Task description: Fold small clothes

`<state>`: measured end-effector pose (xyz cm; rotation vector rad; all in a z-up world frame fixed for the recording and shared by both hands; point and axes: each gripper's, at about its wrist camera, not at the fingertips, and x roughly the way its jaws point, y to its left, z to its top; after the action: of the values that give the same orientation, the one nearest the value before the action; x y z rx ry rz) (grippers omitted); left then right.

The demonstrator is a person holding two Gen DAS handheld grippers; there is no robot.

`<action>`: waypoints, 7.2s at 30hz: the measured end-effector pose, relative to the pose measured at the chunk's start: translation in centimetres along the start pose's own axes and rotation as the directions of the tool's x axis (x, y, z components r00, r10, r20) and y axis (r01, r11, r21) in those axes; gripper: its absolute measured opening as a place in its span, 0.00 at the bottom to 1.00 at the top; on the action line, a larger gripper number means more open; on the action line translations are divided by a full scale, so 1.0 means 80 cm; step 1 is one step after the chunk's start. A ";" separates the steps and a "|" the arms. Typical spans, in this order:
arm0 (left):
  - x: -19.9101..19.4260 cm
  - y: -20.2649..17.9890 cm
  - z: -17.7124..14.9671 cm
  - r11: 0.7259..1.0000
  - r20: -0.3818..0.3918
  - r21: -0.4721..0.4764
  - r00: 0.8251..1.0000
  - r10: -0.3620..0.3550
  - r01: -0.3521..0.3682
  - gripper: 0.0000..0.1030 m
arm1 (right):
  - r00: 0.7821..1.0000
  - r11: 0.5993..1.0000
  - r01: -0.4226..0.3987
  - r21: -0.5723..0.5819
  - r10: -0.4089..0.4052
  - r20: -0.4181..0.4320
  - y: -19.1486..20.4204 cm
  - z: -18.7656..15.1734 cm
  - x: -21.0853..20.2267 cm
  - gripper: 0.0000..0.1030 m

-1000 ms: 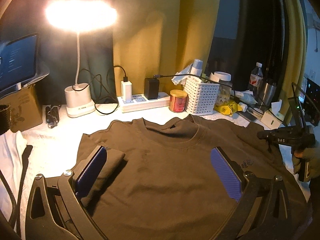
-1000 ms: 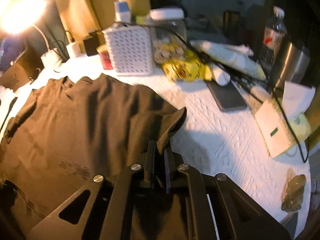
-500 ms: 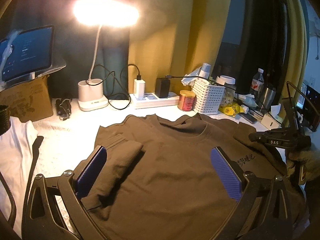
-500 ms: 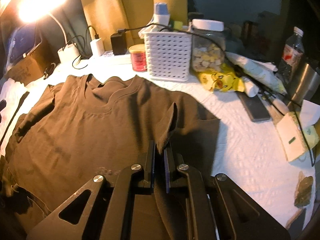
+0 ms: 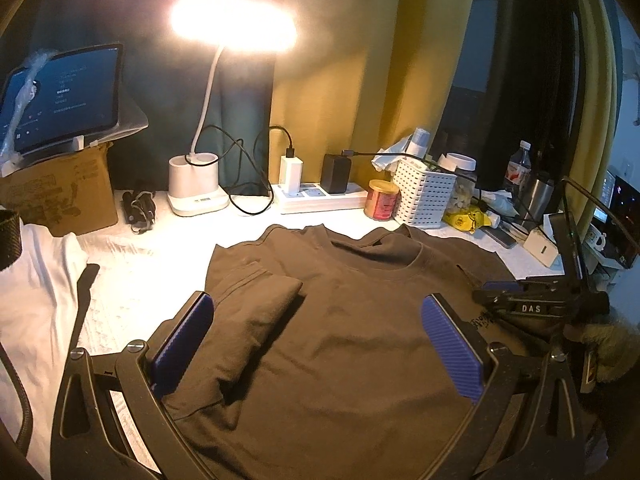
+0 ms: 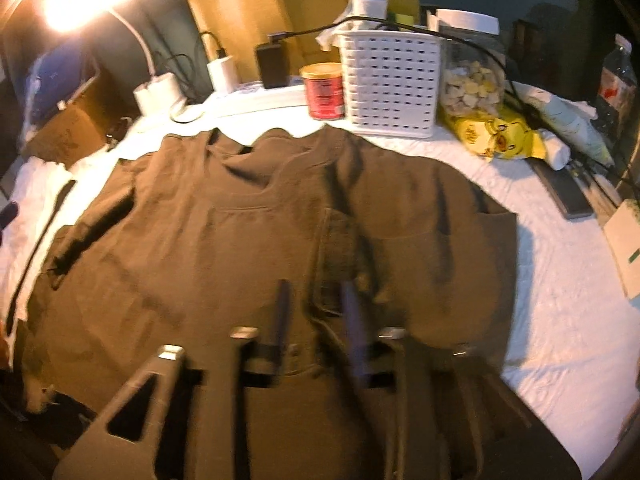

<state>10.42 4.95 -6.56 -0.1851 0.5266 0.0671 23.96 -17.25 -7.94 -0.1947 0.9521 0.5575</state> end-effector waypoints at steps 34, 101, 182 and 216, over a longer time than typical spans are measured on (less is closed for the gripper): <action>-0.036 -0.083 -0.012 0.996 -0.014 0.088 1.000 -0.015 0.016 0.99 | 0.995 0.994 -0.098 0.047 0.098 0.007 -0.014 -0.066 -0.069 0.43; 0.039 0.085 -0.018 0.988 -0.263 0.024 0.954 -0.142 0.153 0.04 | 0.999 0.994 0.032 0.104 -0.035 0.032 0.041 -0.048 -0.057 0.84; 0.075 -0.040 -0.027 0.940 -0.442 0.238 0.889 -0.121 0.246 0.52 | 0.995 0.990 -0.020 0.139 0.006 0.103 -0.031 -0.090 -0.085 0.84; 0.044 -0.054 -0.079 0.896 -0.484 0.312 0.864 -0.137 0.316 0.05 | 0.998 0.996 -0.057 0.062 0.058 -0.007 0.022 -0.110 -0.068 0.84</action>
<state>10.80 -0.47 -12.98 0.1281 0.9696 -0.3246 14.25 -21.19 -8.45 -0.1150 0.9844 0.5801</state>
